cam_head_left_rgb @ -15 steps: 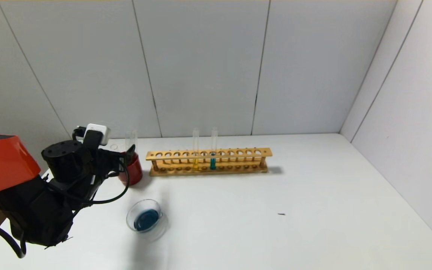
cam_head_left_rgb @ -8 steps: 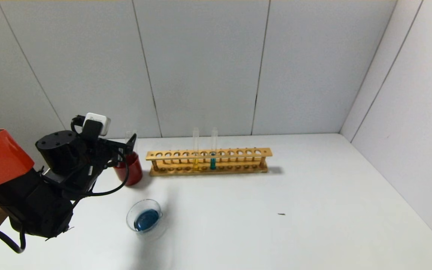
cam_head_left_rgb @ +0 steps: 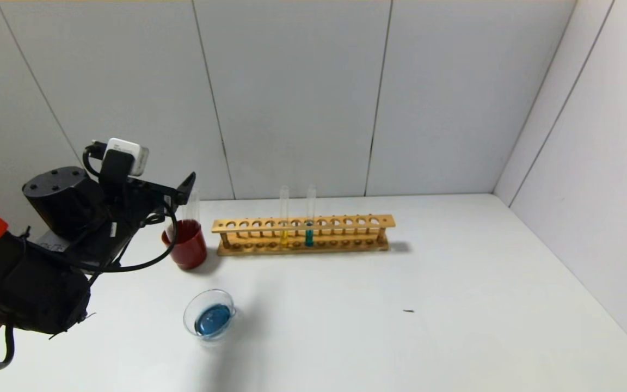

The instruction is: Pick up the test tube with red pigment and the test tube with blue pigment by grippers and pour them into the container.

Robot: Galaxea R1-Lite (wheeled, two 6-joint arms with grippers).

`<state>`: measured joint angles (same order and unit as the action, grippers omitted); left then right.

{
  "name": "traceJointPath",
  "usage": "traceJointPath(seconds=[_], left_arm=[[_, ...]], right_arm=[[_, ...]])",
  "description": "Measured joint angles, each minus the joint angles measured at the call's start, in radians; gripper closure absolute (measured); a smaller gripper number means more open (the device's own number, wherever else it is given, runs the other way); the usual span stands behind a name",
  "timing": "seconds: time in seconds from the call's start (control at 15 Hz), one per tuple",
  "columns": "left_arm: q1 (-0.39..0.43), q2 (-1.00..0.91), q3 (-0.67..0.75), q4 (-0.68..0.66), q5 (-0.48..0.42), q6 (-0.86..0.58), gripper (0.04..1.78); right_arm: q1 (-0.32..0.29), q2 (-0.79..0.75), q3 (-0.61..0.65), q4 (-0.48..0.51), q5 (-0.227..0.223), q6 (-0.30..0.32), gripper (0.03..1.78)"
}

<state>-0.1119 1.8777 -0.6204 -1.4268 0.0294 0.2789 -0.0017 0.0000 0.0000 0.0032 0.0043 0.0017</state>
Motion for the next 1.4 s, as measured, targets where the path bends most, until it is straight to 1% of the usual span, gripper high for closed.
traceJointPath(seconds=[0.2, 0.33, 0.53, 0.67, 0.87, 1.07, 1.2, 1.4], left_arm=[[0.0, -0.117, -0.007, 0.11, -0.003, 0.012, 0.08], [0.0, -0.22, -0.007, 0.214, 0.001, 0.02, 0.08], [0.0, -0.421, 0.006, 0.403, 0.011, 0.03, 0.08], [0.0, -0.583, 0.041, 0.548, 0.03, 0.035, 0.08], [0.001, -0.869, 0.142, 0.734, 0.051, 0.035, 0.08], [0.027, -1.183, 0.259, 0.874, 0.061, 0.024, 0.08], [0.051, -1.362, 0.34, 0.944, 0.066, -0.016, 0.08], [0.086, -1.593, 0.456, 0.994, 0.069, -0.053, 0.08]], right_arm=[[0.0, 0.0, 0.0, 0.0, 0.0, 0.0, 0.06], [0.0, 0.0, 0.0, 0.0, 0.0, 0.0, 0.06], [0.0, 0.0, 0.0, 0.0, 0.0, 0.0, 0.06], [0.0, 0.0, 0.0, 0.0, 0.0, 0.0, 0.06], [0.0, 0.0, 0.0, 0.0, 0.0, 0.0, 0.06], [0.0, 0.0, 0.0, 0.0, 0.0, 0.0, 0.06], [0.0, 0.0, 0.0, 0.0, 0.0, 0.0, 0.06], [0.0, 0.0, 0.0, 0.0, 0.0, 0.0, 0.06]])
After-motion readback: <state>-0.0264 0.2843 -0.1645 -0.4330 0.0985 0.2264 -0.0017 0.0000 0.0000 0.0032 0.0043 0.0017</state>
